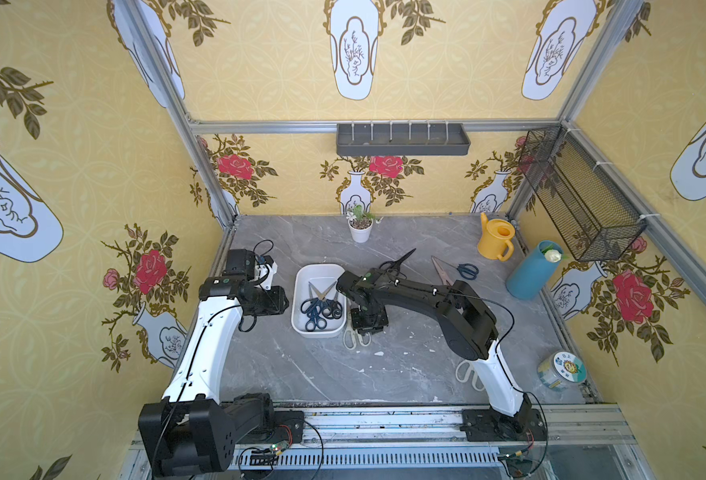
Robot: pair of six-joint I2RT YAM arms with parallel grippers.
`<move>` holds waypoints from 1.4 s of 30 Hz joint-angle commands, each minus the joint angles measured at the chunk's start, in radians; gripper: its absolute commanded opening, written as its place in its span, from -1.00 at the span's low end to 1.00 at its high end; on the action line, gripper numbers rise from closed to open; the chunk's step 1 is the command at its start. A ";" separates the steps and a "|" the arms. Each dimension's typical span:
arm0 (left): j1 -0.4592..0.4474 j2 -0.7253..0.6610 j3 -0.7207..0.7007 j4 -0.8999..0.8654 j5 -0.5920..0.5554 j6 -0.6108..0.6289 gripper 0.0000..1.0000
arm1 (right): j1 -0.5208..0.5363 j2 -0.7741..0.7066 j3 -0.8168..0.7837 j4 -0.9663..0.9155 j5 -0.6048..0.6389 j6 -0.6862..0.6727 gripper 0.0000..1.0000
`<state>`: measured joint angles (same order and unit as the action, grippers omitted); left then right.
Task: Put the scissors into the storage box
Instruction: Pick up the scissors from the center of the board.
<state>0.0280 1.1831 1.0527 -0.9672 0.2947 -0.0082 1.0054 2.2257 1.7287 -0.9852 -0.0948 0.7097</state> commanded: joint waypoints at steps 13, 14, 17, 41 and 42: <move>0.131 -0.222 0.012 -0.138 0.143 0.416 0.12 | -0.014 -0.025 -0.051 0.046 0.049 -0.080 -0.76; 0.134 -0.238 0.009 -0.142 0.127 0.416 0.12 | -0.013 -0.046 -0.073 0.050 0.051 -0.080 -0.82; 0.147 -0.278 -0.003 -0.158 0.106 0.419 0.12 | -0.011 -0.105 -0.126 0.051 0.059 -0.081 -0.90; 0.161 -0.289 0.056 -0.200 0.134 0.401 0.12 | 0.060 0.073 0.522 -0.162 0.047 -0.032 -0.93; 0.161 -0.282 0.055 -0.187 0.137 0.392 0.12 | 0.057 0.112 0.562 -0.163 0.041 -0.034 -0.93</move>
<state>0.1871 0.8864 1.1065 -1.1816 0.4057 0.4004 1.0660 2.2673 2.2040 -1.1049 -0.0616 0.7055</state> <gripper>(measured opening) 0.560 0.083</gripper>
